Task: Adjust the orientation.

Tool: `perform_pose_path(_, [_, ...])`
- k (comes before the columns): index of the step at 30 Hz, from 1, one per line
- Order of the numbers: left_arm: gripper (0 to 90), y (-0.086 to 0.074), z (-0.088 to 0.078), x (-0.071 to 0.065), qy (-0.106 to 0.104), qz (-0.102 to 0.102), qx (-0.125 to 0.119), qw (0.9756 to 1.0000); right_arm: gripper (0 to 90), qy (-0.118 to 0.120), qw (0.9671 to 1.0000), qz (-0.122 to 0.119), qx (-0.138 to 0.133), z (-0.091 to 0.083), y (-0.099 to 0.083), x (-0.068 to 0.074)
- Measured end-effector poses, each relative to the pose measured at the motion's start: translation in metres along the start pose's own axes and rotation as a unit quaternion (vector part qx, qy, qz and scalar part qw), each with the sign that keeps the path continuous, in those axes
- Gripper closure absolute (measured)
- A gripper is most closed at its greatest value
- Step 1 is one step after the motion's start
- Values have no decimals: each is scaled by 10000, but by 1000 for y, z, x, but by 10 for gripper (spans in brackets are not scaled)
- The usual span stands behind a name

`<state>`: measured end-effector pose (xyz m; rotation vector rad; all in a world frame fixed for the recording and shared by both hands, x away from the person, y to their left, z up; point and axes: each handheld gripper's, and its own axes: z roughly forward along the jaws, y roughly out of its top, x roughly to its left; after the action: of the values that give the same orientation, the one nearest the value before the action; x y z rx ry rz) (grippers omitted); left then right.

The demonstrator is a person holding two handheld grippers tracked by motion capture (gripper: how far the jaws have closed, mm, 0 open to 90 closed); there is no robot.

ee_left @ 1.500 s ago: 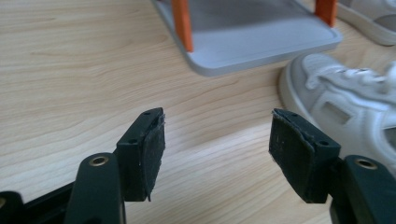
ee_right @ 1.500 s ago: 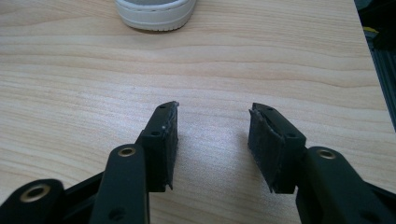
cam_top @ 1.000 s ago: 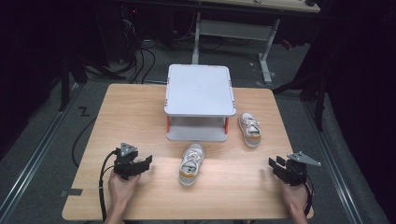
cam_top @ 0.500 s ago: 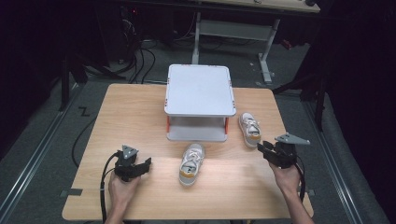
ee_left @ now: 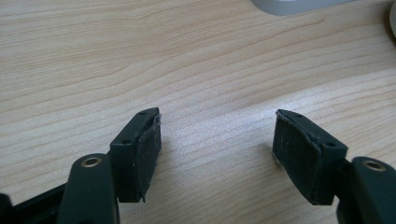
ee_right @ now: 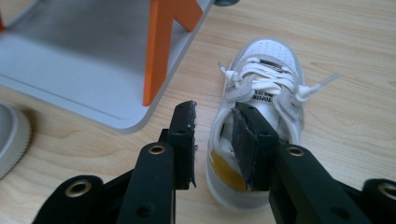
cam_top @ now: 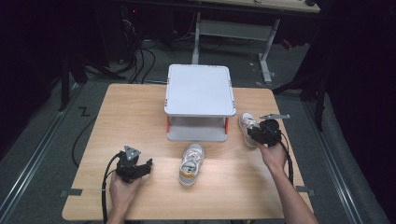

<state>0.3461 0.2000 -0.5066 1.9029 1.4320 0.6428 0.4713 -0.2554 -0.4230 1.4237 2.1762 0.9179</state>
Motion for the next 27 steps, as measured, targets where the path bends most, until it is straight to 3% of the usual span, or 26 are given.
perform_pose_path(7, [328, 0, 0, 0, -5, -3, 2, 10000, 716, -150, 9988, 12, 464, 24, 7, 3])
perform_pose_path(19, [330, 0, 0, 0, -17, -24, -8, 10000, 759, -272, 9975, -88, 644, 29, 7, 8])
perform_pose_path(27, [334, 0, -1, 1, -27, 3, 20, 10000, 848, -334, 9967, -210, 716, 29, 8, 11])
